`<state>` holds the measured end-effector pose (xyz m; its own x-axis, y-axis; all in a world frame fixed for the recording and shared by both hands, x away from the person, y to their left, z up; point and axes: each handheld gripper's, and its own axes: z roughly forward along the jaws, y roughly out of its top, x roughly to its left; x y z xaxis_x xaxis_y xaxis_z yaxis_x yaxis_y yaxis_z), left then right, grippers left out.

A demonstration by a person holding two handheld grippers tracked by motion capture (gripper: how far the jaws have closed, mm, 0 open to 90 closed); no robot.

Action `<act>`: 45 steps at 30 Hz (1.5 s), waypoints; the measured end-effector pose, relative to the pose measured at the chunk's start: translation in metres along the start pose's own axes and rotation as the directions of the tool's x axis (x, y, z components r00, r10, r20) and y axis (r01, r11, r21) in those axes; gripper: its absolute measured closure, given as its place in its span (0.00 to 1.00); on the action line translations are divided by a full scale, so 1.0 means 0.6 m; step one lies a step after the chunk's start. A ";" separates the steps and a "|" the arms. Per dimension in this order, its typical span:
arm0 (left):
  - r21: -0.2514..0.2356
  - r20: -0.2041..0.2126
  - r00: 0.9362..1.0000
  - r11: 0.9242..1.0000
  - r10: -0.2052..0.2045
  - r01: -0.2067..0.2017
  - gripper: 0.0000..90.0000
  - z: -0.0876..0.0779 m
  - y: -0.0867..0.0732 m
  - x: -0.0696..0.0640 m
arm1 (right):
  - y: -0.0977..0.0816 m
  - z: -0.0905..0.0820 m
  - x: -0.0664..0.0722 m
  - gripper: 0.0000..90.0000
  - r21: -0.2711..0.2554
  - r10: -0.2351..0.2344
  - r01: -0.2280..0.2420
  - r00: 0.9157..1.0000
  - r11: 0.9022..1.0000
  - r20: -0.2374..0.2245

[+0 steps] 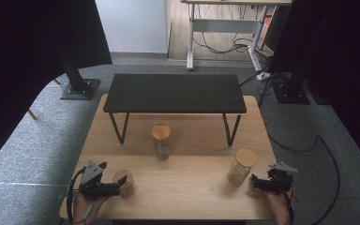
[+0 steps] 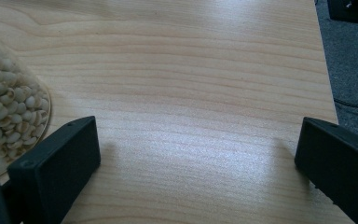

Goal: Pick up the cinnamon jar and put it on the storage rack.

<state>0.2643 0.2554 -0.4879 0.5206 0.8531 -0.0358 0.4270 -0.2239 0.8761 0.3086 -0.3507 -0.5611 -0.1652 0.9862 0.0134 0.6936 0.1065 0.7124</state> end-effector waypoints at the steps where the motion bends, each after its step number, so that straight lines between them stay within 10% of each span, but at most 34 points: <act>1: -0.001 0.003 1.000 1.000 -0.002 0.002 0.03 0.001 -0.001 -0.002 | 0.000 0.000 0.000 0.00 0.000 0.000 0.000 1.000 1.000 0.000; 45: 0.120 0.069 0.992 0.986 0.110 -0.117 0.26 0.032 -0.029 -0.027 | -0.001 -0.001 0.001 0.01 -0.002 -0.003 0.003 1.000 1.000 -0.003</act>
<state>0.2627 0.2366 -0.5118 0.6141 0.7888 0.0273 0.4487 -0.3773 0.8102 0.3076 -0.3503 -0.5609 -0.1695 0.9854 0.0138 0.6918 0.1090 0.7138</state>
